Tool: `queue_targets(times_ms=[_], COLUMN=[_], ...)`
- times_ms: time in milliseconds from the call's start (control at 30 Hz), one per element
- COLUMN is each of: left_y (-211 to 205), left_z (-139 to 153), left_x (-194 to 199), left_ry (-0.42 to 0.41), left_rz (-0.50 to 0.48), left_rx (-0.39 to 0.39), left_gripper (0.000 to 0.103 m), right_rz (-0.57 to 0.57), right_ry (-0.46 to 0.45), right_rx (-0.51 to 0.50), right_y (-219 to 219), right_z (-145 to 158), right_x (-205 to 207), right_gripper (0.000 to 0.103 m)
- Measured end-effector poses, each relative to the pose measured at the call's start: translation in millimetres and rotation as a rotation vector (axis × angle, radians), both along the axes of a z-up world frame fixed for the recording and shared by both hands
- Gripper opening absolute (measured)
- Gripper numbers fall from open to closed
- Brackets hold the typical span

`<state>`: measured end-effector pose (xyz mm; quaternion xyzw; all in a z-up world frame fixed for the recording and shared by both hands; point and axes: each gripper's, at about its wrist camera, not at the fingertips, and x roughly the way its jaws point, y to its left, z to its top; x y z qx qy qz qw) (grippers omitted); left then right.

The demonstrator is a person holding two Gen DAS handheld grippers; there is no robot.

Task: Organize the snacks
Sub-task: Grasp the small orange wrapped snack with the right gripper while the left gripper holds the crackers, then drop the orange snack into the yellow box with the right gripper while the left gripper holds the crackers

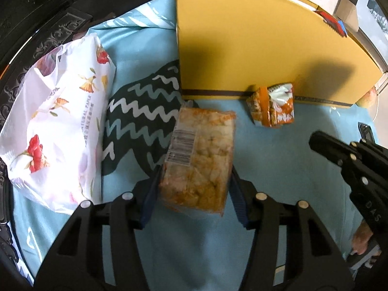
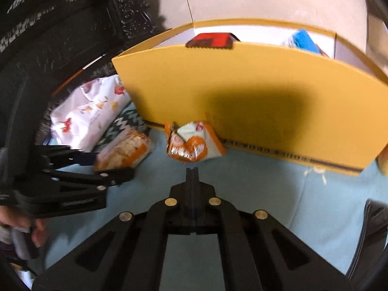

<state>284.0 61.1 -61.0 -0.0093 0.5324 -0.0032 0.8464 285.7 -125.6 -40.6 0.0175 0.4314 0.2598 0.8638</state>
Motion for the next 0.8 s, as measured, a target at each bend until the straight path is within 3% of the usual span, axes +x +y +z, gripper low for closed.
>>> queue_targets(times_ms=[33, 100, 133, 167, 267, 433, 467, 500, 567, 633, 800], left_y=[-2, -6, -7, -8, -7, -10, -10, -11, -12, -12, -14], left_z=[1, 2, 1, 1, -1, 1, 1, 2, 3, 4, 9], left_x=[1, 3, 4, 3, 7, -2, -3, -5, -7, -9, -13], left_ry=[-0.001, -0.01, -0.013, -0.015, -0.014, -0.031, -0.033, -0.035, -0.036, -0.041, -0.038], left_rz=[0.001, 0.002, 0.001, -0.001, -0.001, 0.008, 0.01, 0.011, 0.012, 0.014, 0.037], left_rx=[0.004, 0.006, 0.009, 0.012, 0.005, 0.012, 0.01, 0.008, 0.007, 0.007, -0.009], left_gripper=[0.054, 0.054, 0.054, 0.054, 0.054, 0.054, 0.054, 0.054, 0.054, 0.054, 0.051], right_rz=[-0.019, -0.058, -0.103, -0.127, -0.161, -0.199, -0.205, -0.194, -0.2, -0.189, -0.193], right_ry=[0.004, -0.011, -0.038, -0.051, -0.049, -0.11, -0.086, -0.05, -0.035, -0.059, -0.02], right_rx=[-0.012, 0.016, 0.04, 0.058, 0.079, -0.146, -0.168, -0.144, -0.122, -0.091, 0.035], right_y=[-3, -6, -9, -8, 2, 44, 48, 47, 43, 32, -14], right_z=[0, 4, 5, 6, 4, -3, -9, -12, -12, -5, 8], right_x=[2, 1, 3, 3, 15, 26, 30, 33, 33, 24, 6], right_gripper=[0.004, 0.043, 0.071, 0.082, 0.09, 0.091, 0.073, 0.054, 0.043, 0.039, 0.038])
